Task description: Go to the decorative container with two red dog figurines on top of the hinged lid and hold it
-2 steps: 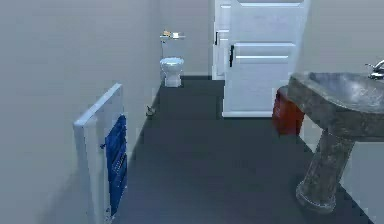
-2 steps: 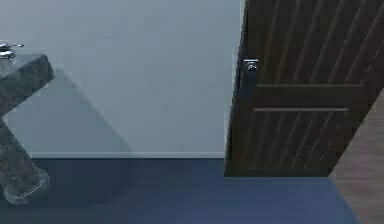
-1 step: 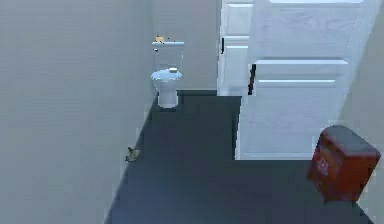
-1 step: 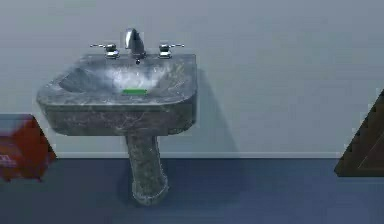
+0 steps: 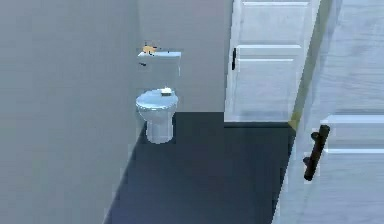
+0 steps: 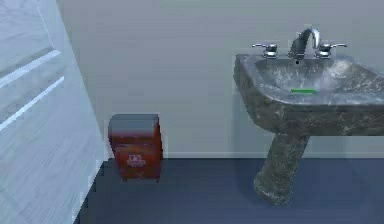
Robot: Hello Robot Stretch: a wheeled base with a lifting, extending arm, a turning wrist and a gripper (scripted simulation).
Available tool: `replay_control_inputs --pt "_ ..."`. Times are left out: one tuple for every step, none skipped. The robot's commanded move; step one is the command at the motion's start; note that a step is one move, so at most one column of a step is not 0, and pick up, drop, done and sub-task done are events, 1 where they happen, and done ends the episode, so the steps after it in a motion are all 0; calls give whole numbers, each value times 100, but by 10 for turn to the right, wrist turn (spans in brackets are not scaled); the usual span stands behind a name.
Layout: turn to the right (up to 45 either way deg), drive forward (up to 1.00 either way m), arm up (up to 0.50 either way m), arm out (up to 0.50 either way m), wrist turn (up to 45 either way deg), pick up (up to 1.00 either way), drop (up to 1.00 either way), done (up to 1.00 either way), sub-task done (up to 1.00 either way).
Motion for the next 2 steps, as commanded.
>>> replay_control_inputs --pt "0 25 0 0 0 0 0 0 0" --pt "-450 0 0 0 0 0 0 0 0"
